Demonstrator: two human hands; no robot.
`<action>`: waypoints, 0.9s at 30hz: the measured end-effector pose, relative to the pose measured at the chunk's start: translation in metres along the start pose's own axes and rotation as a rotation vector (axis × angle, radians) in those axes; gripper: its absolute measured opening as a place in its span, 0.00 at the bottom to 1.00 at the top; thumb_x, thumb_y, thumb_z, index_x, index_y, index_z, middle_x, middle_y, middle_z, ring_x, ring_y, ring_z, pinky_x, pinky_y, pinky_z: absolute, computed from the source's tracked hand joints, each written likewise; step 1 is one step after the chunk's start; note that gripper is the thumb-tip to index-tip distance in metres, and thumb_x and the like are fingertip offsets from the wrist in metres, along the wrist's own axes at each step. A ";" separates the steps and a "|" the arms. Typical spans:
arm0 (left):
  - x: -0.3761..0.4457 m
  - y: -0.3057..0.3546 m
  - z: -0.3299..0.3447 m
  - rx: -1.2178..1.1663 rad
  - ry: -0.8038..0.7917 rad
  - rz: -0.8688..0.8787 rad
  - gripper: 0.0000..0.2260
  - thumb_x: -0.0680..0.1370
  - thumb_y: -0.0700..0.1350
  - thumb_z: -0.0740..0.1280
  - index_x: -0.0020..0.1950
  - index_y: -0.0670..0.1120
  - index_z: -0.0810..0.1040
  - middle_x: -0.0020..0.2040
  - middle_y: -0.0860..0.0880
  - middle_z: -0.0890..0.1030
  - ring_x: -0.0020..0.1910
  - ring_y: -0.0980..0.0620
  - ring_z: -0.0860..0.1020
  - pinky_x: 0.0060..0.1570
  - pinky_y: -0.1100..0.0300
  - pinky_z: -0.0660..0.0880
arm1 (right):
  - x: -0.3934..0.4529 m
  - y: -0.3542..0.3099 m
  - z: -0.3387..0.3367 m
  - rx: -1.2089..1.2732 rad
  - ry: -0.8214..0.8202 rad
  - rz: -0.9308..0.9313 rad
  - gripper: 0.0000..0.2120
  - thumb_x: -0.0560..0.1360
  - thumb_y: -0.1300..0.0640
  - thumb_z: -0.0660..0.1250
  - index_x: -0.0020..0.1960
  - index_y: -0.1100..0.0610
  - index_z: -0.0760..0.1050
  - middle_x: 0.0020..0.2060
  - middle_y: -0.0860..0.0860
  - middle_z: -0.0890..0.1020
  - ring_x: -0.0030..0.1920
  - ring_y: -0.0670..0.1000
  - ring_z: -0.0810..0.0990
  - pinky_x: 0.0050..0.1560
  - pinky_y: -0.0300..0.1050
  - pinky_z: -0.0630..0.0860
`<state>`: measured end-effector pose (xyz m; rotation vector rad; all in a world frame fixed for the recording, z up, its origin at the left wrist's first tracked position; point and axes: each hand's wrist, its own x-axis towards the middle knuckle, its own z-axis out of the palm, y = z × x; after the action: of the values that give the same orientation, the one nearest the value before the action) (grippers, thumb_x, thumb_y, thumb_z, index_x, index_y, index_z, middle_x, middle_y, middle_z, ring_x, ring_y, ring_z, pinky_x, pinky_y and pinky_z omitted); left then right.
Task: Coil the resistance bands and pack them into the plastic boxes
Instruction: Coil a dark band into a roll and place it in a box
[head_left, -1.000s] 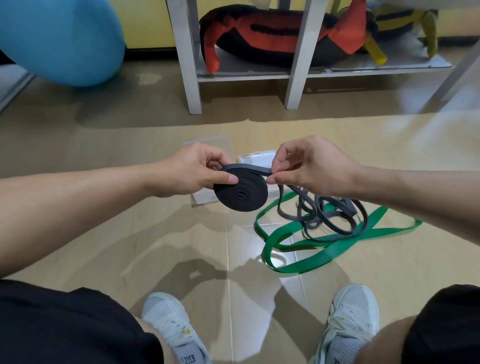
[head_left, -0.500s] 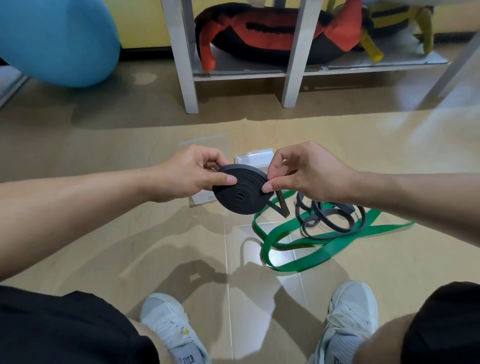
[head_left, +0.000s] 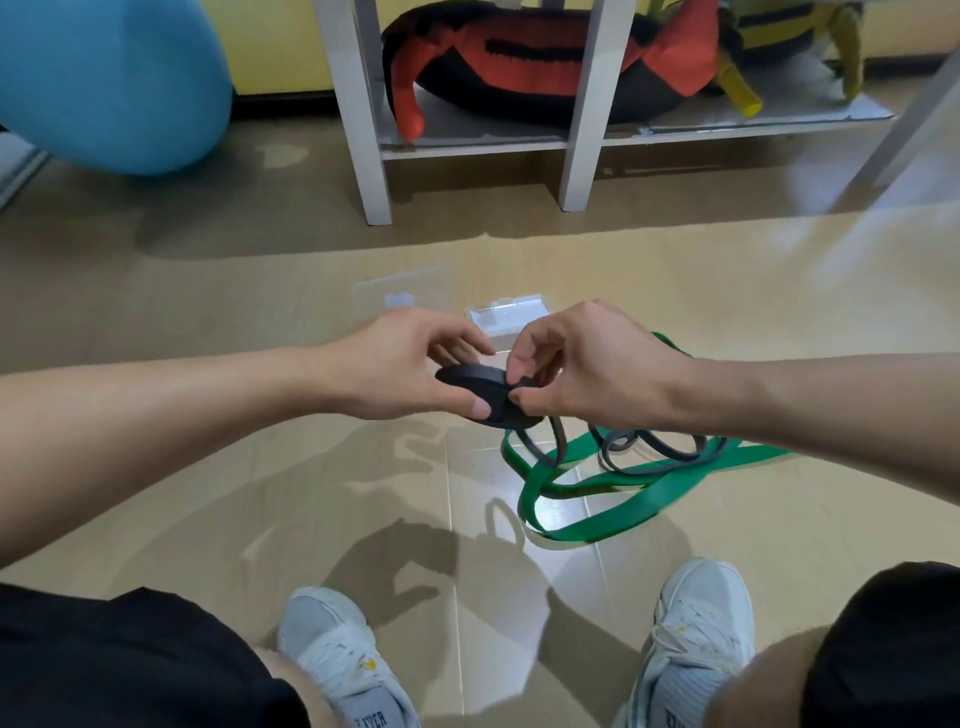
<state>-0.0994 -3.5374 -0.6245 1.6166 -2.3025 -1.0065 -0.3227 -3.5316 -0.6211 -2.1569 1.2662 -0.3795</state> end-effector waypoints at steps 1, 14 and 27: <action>0.000 0.006 0.002 0.097 0.017 0.032 0.14 0.71 0.56 0.79 0.54 0.56 0.83 0.46 0.59 0.85 0.48 0.64 0.82 0.48 0.65 0.77 | 0.000 -0.003 0.001 -0.042 -0.008 -0.020 0.05 0.68 0.54 0.75 0.40 0.46 0.80 0.33 0.41 0.84 0.37 0.43 0.82 0.43 0.43 0.80; 0.005 -0.006 0.006 -0.099 0.123 -0.010 0.03 0.74 0.43 0.78 0.44 0.45 0.87 0.35 0.49 0.86 0.32 0.57 0.82 0.39 0.59 0.80 | 0.002 0.015 -0.001 0.203 0.019 0.030 0.10 0.69 0.56 0.80 0.44 0.50 0.80 0.40 0.47 0.87 0.41 0.49 0.85 0.48 0.53 0.83; 0.002 0.009 0.001 0.110 0.008 0.012 0.05 0.73 0.53 0.78 0.45 0.54 0.87 0.32 0.69 0.80 0.36 0.61 0.80 0.36 0.60 0.76 | 0.003 0.000 0.003 0.083 0.033 -0.040 0.16 0.68 0.55 0.80 0.40 0.51 0.71 0.37 0.48 0.86 0.36 0.47 0.83 0.41 0.48 0.80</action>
<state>-0.1073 -3.5374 -0.6205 1.6411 -2.3978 -0.8834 -0.3201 -3.5329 -0.6238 -2.1167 1.2058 -0.4778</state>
